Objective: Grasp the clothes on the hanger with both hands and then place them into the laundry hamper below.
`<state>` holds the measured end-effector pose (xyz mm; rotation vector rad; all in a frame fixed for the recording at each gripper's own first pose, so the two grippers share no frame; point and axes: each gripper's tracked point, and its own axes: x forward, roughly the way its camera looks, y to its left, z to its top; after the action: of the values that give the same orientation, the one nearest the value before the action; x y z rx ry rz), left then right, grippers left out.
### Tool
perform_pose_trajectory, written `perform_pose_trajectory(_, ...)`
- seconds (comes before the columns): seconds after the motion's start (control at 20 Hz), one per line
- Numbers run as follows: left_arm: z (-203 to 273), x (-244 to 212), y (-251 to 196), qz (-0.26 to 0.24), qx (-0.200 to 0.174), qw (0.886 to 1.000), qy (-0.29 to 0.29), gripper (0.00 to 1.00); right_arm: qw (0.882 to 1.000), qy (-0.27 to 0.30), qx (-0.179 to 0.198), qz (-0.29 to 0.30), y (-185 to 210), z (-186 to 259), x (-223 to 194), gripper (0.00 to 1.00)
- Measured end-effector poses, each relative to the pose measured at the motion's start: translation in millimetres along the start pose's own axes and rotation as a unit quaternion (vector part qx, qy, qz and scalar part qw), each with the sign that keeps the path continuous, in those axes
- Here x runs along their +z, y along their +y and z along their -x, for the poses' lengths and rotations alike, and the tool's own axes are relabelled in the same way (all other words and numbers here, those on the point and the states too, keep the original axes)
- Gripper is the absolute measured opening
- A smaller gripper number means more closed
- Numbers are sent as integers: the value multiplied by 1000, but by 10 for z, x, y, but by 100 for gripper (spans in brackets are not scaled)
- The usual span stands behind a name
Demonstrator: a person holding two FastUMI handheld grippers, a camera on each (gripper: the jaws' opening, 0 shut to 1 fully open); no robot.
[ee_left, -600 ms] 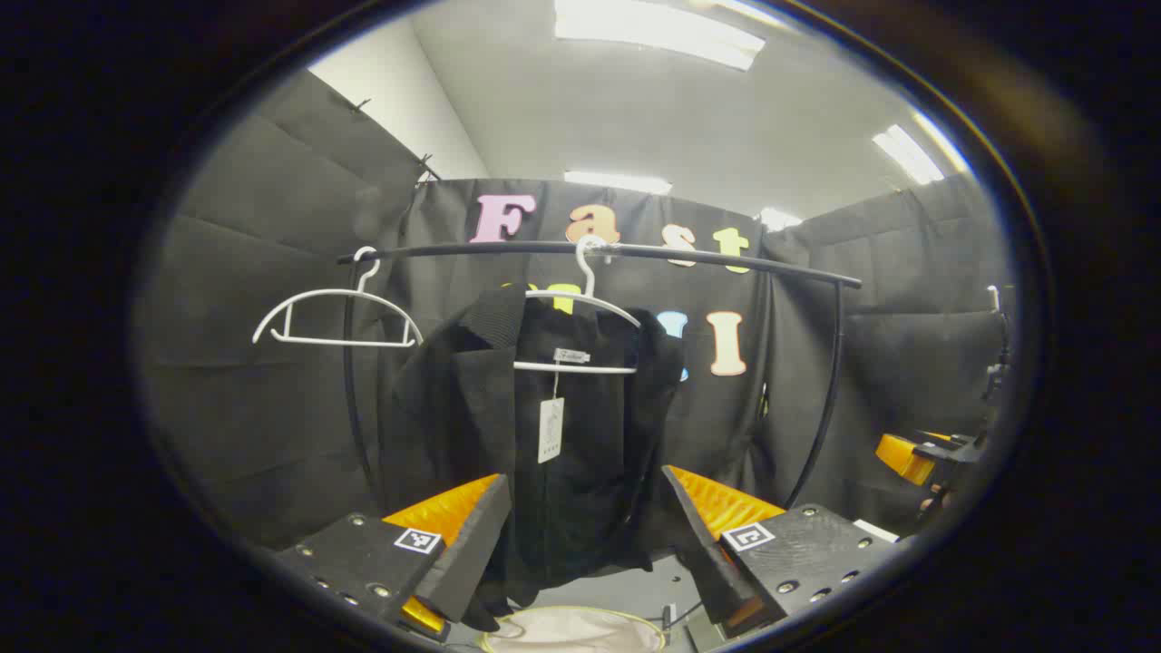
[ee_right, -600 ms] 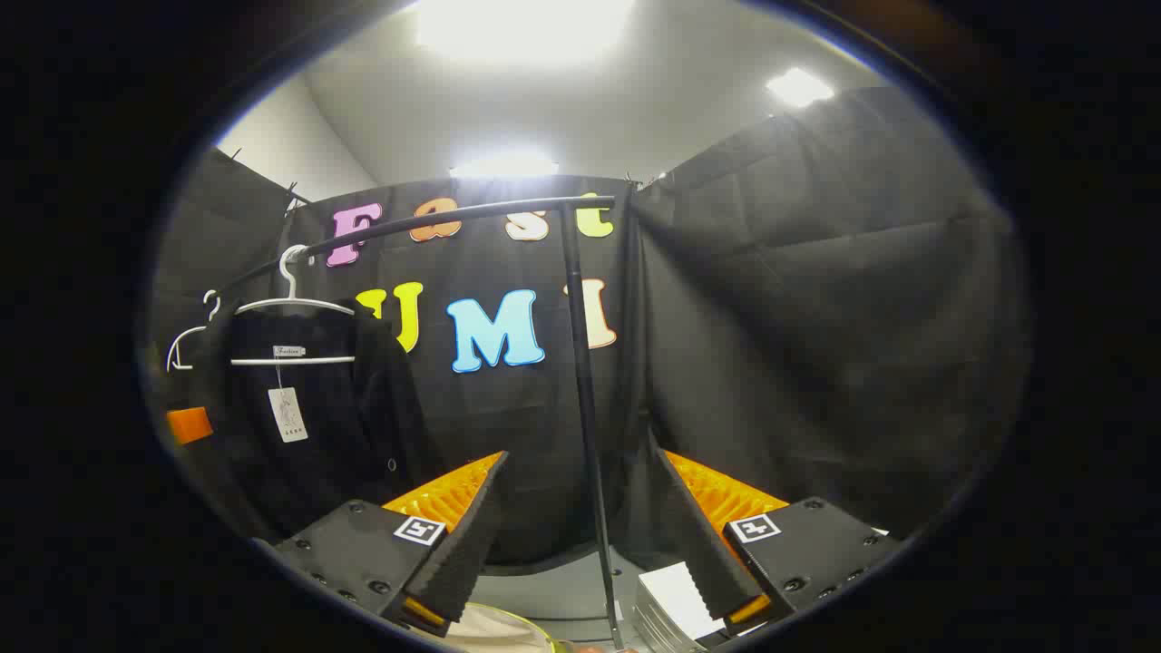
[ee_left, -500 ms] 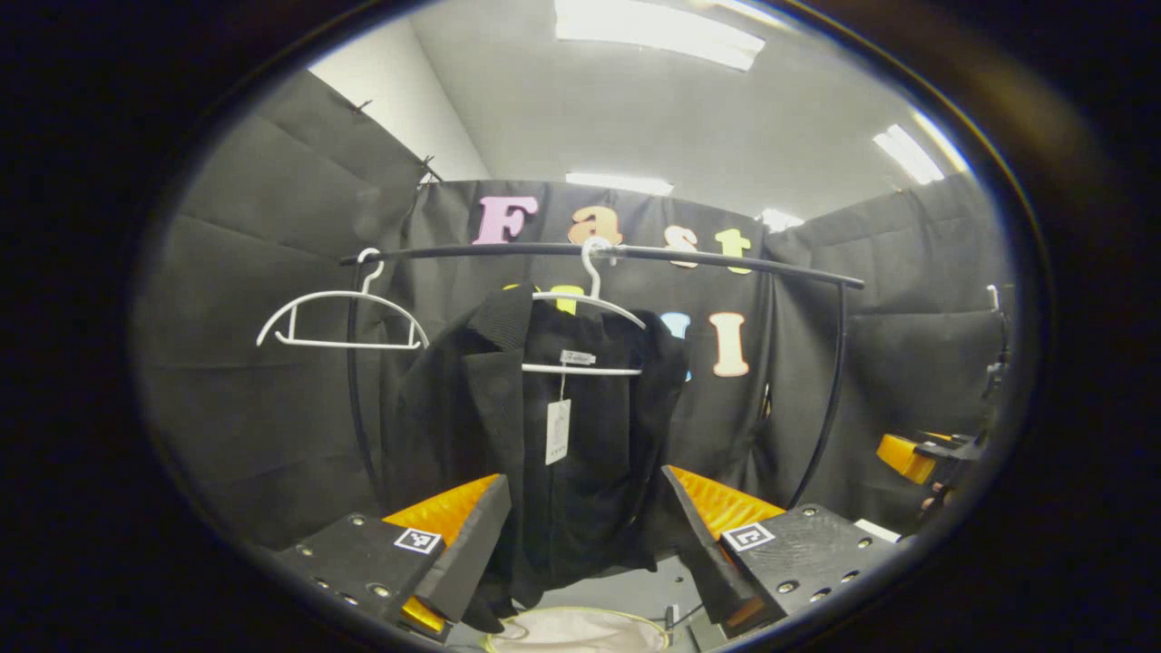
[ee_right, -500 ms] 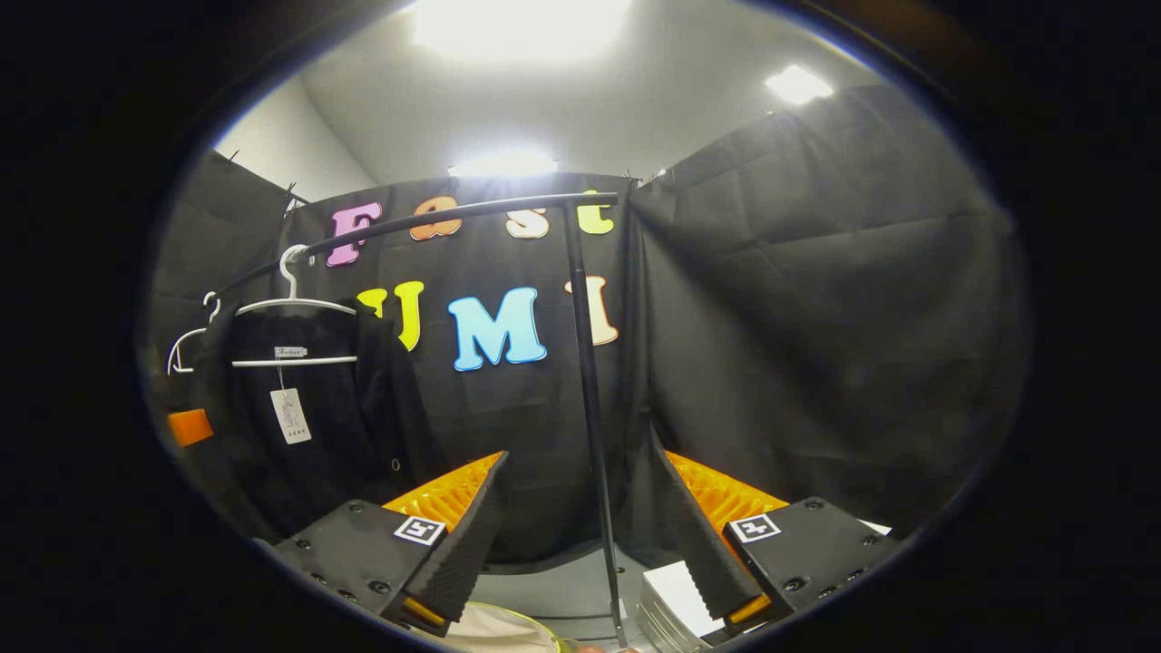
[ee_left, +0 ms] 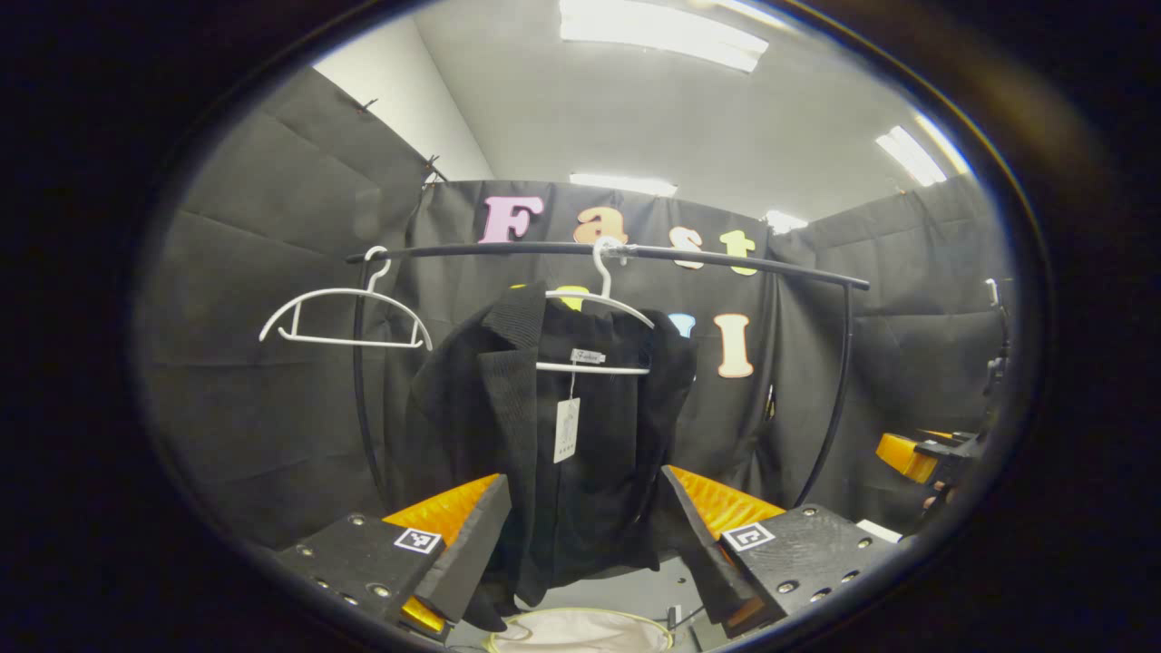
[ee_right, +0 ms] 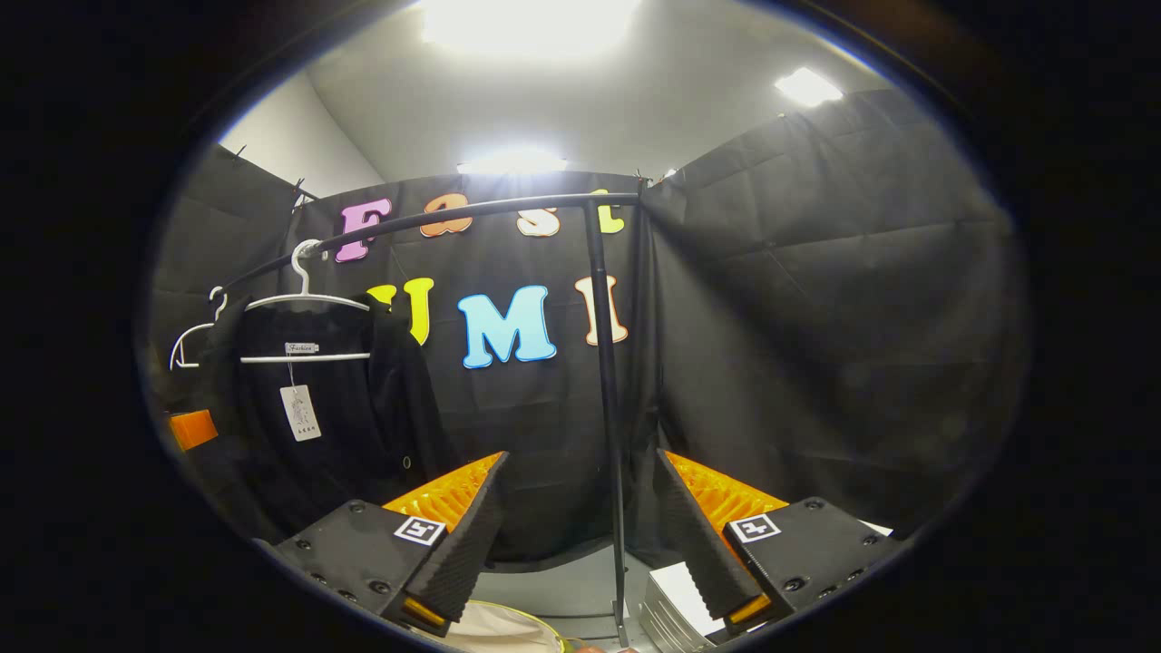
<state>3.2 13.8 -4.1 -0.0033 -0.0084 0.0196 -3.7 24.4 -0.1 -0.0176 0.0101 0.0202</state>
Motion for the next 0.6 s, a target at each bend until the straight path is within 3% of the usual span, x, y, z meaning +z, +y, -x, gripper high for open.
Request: perform_pose_trajectory(0.6,62,122,127,17,13,1000,-10,97,999,11,49,-7,476,-112,117,98)
